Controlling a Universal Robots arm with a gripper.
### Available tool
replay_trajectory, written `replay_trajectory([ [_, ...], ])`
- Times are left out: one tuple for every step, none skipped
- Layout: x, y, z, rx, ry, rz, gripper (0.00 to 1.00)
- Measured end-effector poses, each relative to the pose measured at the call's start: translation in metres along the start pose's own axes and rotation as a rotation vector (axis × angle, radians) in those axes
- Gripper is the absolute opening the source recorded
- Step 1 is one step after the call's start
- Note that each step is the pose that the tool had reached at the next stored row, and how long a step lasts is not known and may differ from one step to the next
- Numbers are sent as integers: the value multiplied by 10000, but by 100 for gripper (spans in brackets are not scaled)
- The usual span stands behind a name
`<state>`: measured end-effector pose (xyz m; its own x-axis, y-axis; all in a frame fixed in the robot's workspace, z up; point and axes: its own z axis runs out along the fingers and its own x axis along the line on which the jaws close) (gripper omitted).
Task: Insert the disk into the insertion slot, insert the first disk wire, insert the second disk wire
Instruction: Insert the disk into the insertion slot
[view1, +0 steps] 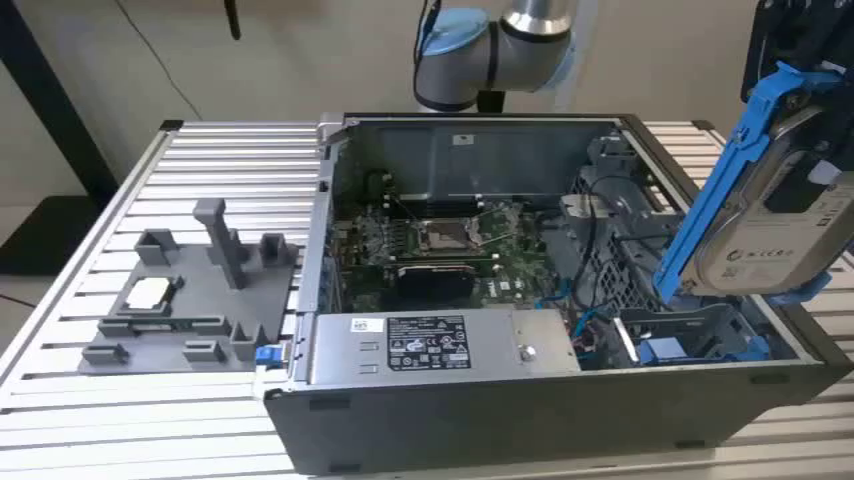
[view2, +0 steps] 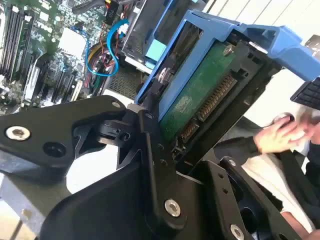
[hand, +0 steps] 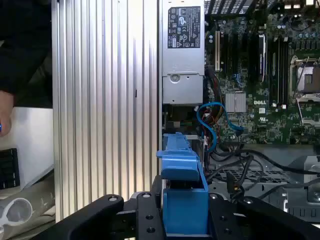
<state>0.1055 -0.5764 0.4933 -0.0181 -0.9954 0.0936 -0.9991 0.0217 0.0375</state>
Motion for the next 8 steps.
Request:
replay_trajectory([
  [0,0,0,0,0,0,33],
  [0,0,-1,0,2,0,33],
  [0,0,-1,0,3,0,33],
  [0,0,-1,0,3,0,33],
  [0,0,0,0,4,0,33],
  [0,0,-1,0,4,0,33],
  [0,0,0,0,3,0,33],
  [0,0,0,0,3,0,33],
])
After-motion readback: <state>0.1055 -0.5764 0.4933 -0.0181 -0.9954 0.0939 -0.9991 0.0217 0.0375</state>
